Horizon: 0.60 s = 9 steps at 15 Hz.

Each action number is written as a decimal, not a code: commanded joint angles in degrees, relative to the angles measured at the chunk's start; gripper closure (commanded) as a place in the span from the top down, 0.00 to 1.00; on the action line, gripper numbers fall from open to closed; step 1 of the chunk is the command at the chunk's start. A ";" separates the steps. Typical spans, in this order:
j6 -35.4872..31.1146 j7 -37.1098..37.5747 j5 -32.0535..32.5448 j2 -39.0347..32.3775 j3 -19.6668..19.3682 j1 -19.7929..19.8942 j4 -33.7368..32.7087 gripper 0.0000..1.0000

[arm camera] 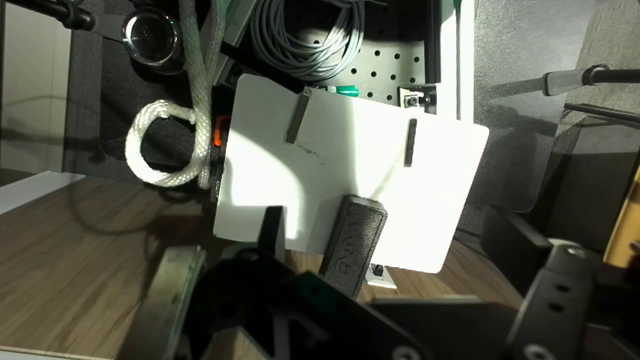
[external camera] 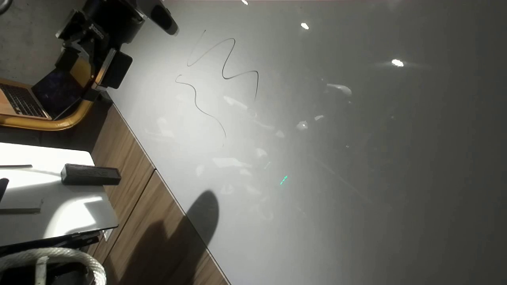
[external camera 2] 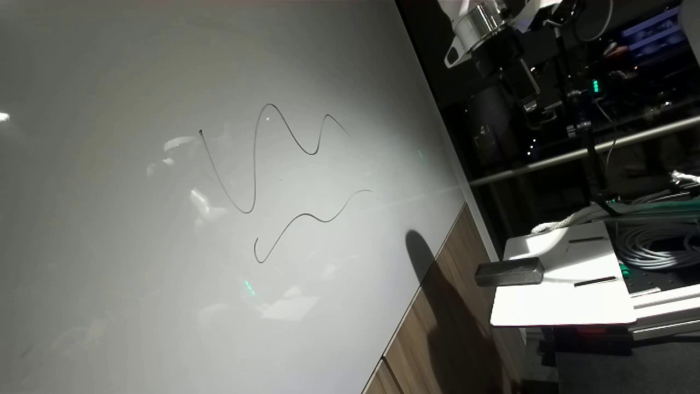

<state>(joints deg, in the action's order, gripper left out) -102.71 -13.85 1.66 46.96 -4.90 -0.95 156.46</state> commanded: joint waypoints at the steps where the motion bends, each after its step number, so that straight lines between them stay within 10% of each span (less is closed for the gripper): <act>1: 0.10 0.13 0.10 -0.01 -0.14 -0.20 -0.08 1.00; 9: -5.31 2.91 3.54 0.66 3.28 0.41 0.56 1.00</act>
<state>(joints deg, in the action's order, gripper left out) -103.18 -13.64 1.91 46.95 -4.71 -0.94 156.51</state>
